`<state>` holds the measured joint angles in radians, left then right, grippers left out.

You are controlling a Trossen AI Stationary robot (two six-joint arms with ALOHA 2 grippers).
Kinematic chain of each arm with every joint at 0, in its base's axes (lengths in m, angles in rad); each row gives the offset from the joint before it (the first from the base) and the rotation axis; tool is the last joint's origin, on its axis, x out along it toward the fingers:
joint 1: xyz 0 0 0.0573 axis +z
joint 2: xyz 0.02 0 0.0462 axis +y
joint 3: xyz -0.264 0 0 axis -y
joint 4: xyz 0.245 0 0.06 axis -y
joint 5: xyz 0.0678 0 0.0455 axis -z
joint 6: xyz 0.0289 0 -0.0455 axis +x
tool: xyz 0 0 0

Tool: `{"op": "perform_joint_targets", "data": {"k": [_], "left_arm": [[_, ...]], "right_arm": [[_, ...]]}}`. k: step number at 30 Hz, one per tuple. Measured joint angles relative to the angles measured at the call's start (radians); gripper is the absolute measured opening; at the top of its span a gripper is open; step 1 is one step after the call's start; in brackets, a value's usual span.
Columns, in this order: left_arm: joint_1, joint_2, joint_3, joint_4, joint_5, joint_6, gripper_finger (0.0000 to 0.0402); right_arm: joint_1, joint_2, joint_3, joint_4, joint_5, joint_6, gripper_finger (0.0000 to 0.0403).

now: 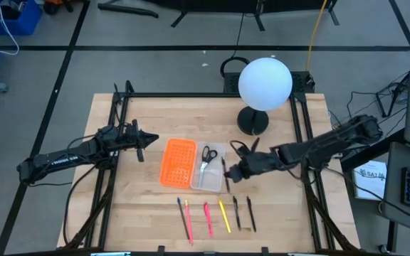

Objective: Pick & place school supplies into a supply box
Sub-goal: Put the black pen into the orange supply box

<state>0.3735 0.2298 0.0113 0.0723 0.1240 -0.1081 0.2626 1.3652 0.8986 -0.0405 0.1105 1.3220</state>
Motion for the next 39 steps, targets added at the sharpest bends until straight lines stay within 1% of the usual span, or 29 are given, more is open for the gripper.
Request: {"op": "perform_joint_targets", "data": {"k": [3,5,6,8,10,12,13,16,20,26,35,39], "left_arm": [[0.000,0.000,0.000,0.000,-0.002,0.000,0.0031],[0.000,0.000,0.000,0.000,-0.002,-0.001,0.0031],[0.000,0.000,0.000,0.002,-0.002,-0.004,0.0031],[0.000,0.000,0.000,0.006,-0.004,-0.011,0.0031],[0.000,0.000,0.000,0.008,-0.004,-0.028,0.0031],[0.000,0.000,0.000,0.009,-0.004,-0.043,0.0031],[0.000,0.000,0.000,0.009,-0.005,-0.049,0.0031],[0.000,0.000,0.000,0.009,-0.004,-0.059,0.0031],[0.000,0.000,0.000,0.010,-0.004,-0.056,0.0031],[0.000,0.000,0.000,0.042,-0.004,-0.005,0.0031],[0.000,0.000,0.000,0.099,-0.004,0.001,0.0031],[0.000,0.000,0.000,0.088,-0.004,0.001,0.0031]], "right_arm": [[-0.020,0.064,0.163,-0.094,-0.027,-0.097,0.0019],[-0.026,0.113,0.310,-0.233,-0.032,-0.153,0.0019],[-0.027,0.140,0.387,-0.330,-0.021,-0.168,0.0019],[-0.029,0.198,0.536,-0.539,0.035,-0.179,0.0019],[-0.042,0.262,0.662,-0.722,0.086,-0.157,0.0019],[-0.057,0.319,0.753,-0.859,0.123,-0.132,0.0019],[-0.066,0.341,0.783,-0.895,0.127,-0.125,0.0019],[-0.094,0.396,0.809,-0.900,0.112,-0.091,0.0019],[-0.126,0.455,0.809,-0.846,0.055,-0.084,0.0019],[-0.151,0.541,0.809,-0.809,0.020,-0.062,0.0020],[-0.180,0.672,0.808,-0.780,0.019,-0.062,0.0020],[-0.189,0.712,0.807,-0.769,0.019,-0.042,0.0020]]}}
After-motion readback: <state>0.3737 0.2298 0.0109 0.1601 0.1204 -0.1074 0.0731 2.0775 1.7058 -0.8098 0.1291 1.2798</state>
